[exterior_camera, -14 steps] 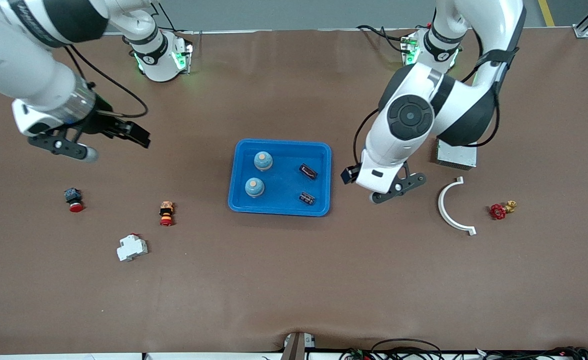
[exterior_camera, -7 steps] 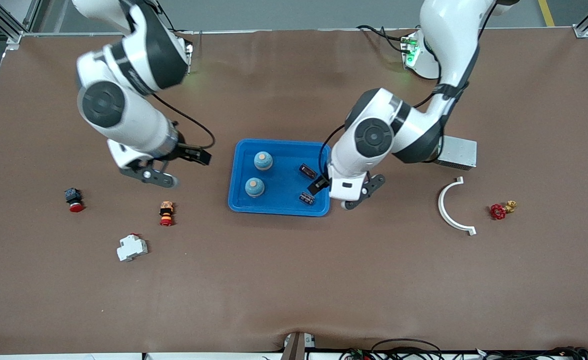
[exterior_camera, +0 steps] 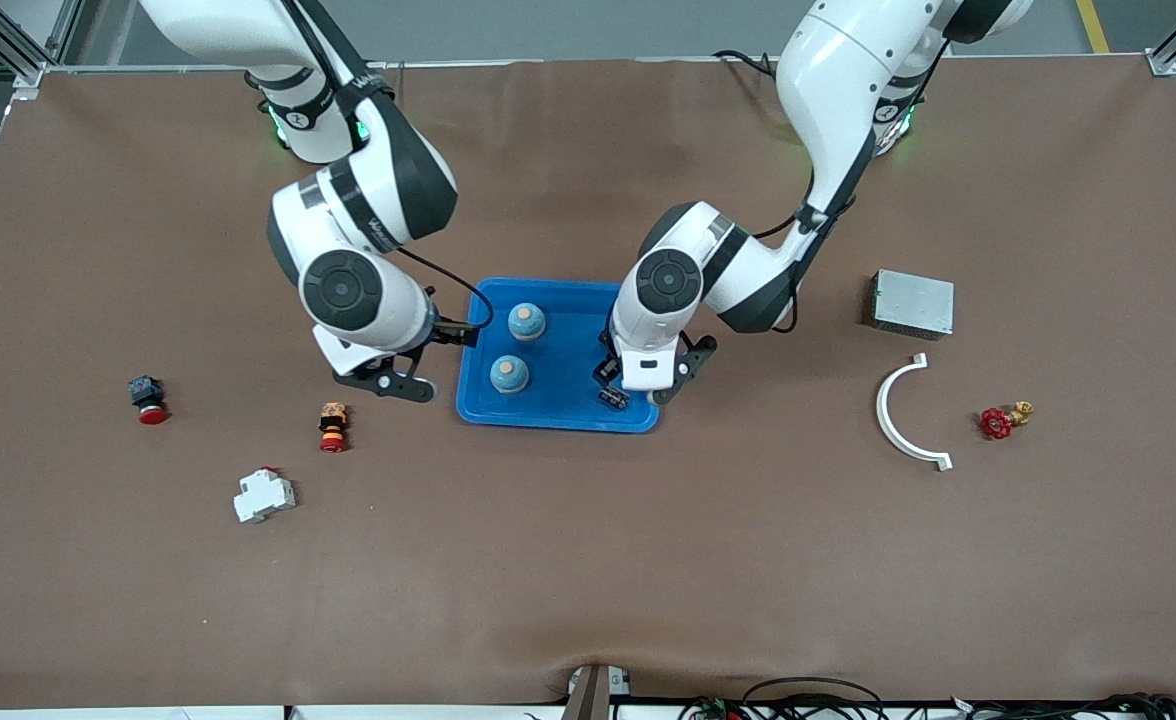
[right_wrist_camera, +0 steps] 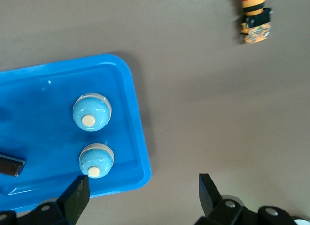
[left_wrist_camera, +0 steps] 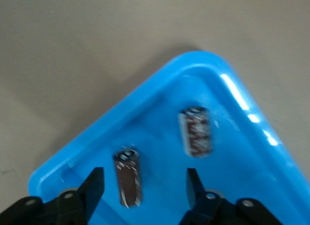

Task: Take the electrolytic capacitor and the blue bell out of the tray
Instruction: 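Grasp a brown capacitor with the left gripper while the right grasps a bell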

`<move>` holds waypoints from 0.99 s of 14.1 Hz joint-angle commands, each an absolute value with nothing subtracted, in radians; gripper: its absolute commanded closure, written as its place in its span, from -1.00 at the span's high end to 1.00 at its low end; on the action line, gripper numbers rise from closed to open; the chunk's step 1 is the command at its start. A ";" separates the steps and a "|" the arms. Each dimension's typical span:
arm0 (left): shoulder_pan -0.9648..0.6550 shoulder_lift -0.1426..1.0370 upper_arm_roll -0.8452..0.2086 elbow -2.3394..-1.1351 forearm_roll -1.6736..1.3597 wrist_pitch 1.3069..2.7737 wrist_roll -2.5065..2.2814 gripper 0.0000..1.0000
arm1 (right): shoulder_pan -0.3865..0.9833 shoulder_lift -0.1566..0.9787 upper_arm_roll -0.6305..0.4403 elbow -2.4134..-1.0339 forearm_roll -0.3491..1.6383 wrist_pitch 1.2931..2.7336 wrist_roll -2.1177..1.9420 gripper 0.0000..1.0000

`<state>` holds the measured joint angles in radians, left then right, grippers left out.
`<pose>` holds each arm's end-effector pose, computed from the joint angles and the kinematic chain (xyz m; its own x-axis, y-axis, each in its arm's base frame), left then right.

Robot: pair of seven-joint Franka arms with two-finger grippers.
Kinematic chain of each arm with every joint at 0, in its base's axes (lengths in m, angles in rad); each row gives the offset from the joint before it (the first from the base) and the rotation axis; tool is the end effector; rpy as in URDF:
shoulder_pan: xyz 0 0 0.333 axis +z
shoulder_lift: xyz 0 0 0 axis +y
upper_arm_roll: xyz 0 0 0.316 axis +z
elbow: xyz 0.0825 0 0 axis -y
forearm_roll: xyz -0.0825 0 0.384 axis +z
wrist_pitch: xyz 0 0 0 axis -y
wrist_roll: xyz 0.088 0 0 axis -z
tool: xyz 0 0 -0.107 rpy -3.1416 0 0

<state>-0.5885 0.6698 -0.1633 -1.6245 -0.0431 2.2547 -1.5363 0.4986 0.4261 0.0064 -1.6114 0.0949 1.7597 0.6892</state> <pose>0.5108 -0.4605 0.2319 0.6558 0.7429 -0.1343 0.7465 -0.6646 -0.0315 0.5574 0.3172 0.3609 0.9380 -0.2202 -0.2677 -0.1980 -0.9743 0.1076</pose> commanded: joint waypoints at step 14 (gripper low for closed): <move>-0.666 0.704 -0.153 -1.698 0.049 2.352 -1.790 -0.88 | 0.591 0.592 -0.006 -1.611 0.094 2.092 0.741 1.00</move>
